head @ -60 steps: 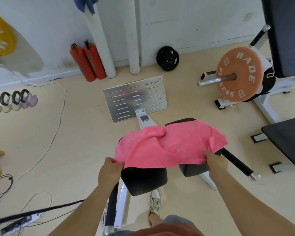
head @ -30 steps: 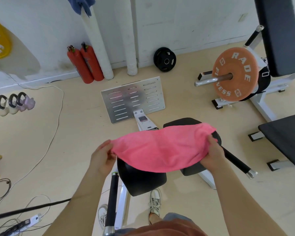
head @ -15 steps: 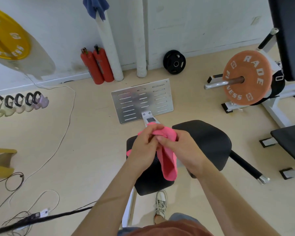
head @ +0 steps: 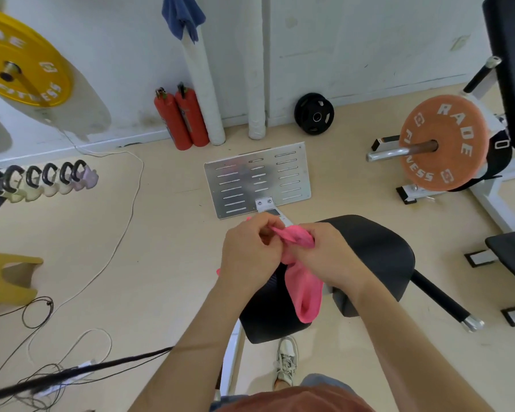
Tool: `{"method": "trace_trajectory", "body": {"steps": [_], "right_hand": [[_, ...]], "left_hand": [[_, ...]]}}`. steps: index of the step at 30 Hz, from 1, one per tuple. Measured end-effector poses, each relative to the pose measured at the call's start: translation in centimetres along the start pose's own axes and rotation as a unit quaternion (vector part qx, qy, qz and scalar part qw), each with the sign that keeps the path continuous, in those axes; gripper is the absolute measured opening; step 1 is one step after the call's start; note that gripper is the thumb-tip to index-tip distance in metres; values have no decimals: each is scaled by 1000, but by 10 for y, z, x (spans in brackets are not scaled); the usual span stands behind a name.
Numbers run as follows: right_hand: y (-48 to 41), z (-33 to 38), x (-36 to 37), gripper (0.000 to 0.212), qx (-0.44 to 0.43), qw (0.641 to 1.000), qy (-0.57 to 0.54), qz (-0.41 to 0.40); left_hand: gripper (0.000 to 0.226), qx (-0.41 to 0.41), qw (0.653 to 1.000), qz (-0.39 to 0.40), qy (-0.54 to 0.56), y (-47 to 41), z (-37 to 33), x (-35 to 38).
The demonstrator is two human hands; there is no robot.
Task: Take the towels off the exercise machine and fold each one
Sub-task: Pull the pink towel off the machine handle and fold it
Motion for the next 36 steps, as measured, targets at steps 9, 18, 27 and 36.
{"method": "trace_trajectory", "body": {"steps": [9, 18, 27, 36], "right_hand": [[2, -12, -17, 20, 100, 985, -137, 37], [4, -18, -9, 18, 98, 943, -313, 54], [3, -20, -25, 32, 47, 975, -215, 8], [12, 17, -31, 17, -20, 971, -238, -17]], "left_hand": [[16, 153, 988, 11, -31, -6, -3, -10], [9, -35, 957, 114, 263, -4, -8, -9], [8, -50, 917, 288, 273, 5, -33, -20], [12, 3, 977, 105, 187, -1, -35, -18]]}}
Point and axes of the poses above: each hand's wrist, its own y-axis away from the middle knuckle, its own x-axis out of the palm, z = x × y, the point moved 5 cm from there along -y, towards the middle knuckle, and after that the axes turned 9 degrees about y, right-handed, at the moved point
